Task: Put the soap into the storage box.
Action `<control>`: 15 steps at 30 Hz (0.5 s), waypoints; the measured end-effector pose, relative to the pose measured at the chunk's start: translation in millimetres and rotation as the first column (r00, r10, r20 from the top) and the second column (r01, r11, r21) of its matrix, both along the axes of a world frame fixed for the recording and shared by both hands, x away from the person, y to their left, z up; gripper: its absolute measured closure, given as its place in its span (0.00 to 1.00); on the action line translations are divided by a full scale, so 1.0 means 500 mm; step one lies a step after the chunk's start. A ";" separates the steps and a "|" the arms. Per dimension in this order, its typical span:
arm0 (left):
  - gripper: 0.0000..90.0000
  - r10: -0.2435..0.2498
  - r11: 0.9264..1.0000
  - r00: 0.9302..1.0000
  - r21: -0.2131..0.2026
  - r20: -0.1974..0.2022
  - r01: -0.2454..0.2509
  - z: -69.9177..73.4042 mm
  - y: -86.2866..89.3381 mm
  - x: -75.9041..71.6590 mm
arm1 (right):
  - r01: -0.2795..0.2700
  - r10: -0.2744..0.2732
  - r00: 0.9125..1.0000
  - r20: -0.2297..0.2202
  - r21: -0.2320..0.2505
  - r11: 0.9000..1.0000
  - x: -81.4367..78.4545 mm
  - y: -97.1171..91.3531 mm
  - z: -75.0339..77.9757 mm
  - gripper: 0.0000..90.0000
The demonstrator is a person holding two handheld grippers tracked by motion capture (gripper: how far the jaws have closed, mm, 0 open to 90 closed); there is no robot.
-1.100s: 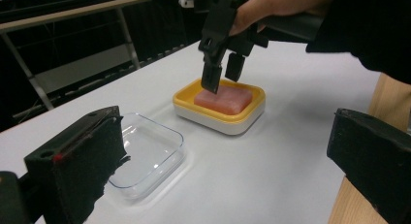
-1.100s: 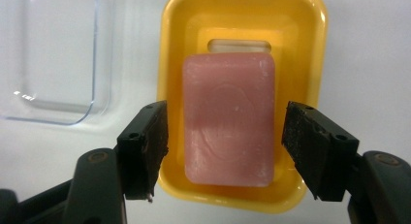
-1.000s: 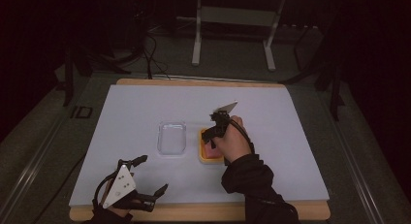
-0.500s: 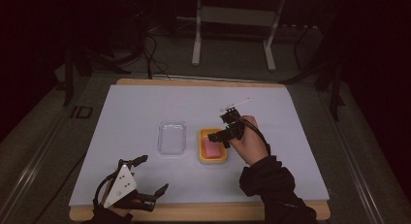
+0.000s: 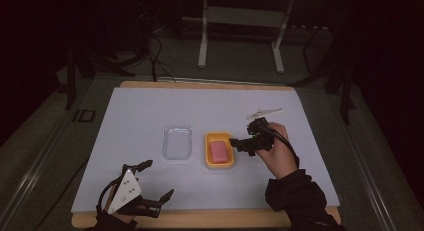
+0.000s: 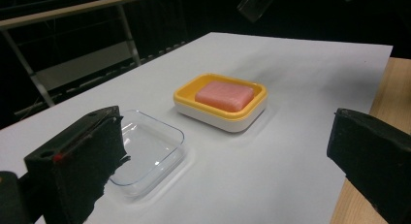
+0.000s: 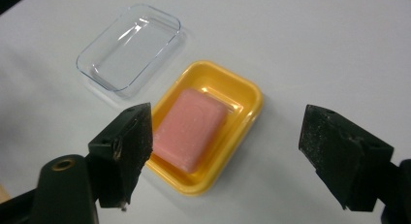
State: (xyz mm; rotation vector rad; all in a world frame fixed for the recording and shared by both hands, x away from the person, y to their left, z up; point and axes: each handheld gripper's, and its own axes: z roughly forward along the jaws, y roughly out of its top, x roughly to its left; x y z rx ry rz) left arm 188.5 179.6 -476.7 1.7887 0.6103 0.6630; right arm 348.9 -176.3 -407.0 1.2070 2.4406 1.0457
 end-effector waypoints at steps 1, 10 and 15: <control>0.01 0.000 1.000 1.000 0.000 0.000 0.000 0.000 0.000 0.000 | 0.003 -0.003 1.000 0.007 0.002 1.000 -0.003 -0.007 0.001 0.22; 0.01 0.000 1.000 1.000 0.008 -0.002 0.000 -0.001 -0.001 0.001 | 0.041 -0.043 0.997 0.065 0.035 0.999 -0.031 -0.078 -0.004 0.23; 0.01 0.001 1.000 1.000 0.009 -0.001 -0.001 -0.001 -0.001 0.001 | 0.069 -0.073 0.994 0.081 0.050 0.996 -0.044 -0.112 -0.016 0.23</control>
